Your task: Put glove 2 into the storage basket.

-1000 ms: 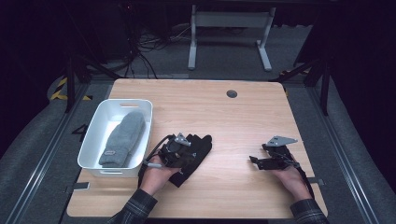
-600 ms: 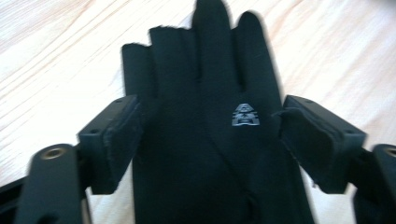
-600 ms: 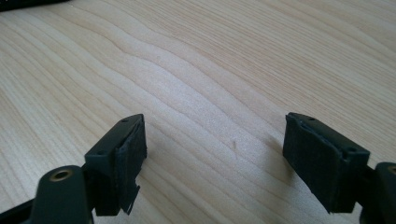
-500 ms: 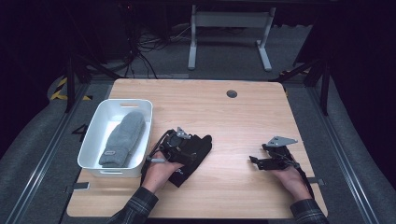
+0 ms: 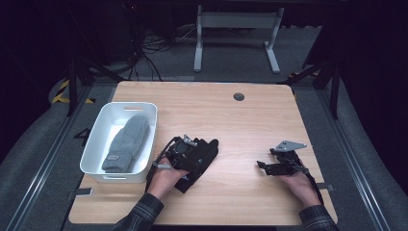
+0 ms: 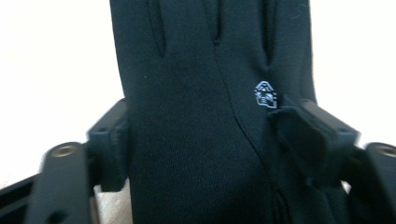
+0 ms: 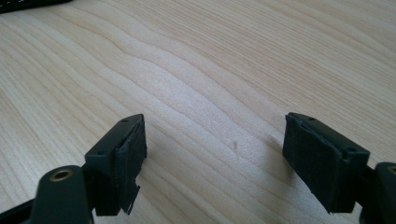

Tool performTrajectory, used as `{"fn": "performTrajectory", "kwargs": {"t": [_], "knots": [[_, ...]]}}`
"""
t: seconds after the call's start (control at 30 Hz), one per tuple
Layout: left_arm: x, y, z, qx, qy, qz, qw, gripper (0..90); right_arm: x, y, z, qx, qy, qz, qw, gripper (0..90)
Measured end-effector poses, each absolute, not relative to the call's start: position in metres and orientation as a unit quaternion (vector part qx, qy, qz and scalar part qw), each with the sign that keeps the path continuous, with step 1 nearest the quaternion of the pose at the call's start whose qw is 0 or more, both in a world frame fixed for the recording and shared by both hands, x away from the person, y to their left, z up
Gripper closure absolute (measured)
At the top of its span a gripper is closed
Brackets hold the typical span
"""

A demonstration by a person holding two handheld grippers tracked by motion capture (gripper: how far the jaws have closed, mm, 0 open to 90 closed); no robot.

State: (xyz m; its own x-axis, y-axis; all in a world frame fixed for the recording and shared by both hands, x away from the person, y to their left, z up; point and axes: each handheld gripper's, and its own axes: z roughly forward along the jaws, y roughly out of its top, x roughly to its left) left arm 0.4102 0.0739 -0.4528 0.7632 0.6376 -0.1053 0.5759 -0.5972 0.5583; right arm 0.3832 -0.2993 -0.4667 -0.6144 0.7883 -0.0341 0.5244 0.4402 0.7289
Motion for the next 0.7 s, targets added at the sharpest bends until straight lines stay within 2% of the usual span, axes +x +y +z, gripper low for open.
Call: {"fn": "performTrajectory", "kwargs": {"t": [0.07,0.13,0.33,0.7], "knots": [[0.41,0.074,-0.45,0.894,0.337,0.039,0.292,42.0,0.383,-0.299,-0.467,0.397,0.827,0.35,0.188,22.4],[0.41,0.074,-0.449,0.894,0.337,0.026,0.293,63.0,0.383,-0.299,-0.467,0.397,0.827,0.35,0.188,22.4],[0.41,0.073,-0.443,0.893,0.34,0.008,0.296,69.3,0.383,-0.299,-0.468,0.394,0.826,0.355,0.191,22.3],[0.403,0.081,-0.414,0.882,0.342,0.0,0.324,70.2,0.383,-0.299,-0.469,0.392,0.825,0.359,0.192,21.8]]}}
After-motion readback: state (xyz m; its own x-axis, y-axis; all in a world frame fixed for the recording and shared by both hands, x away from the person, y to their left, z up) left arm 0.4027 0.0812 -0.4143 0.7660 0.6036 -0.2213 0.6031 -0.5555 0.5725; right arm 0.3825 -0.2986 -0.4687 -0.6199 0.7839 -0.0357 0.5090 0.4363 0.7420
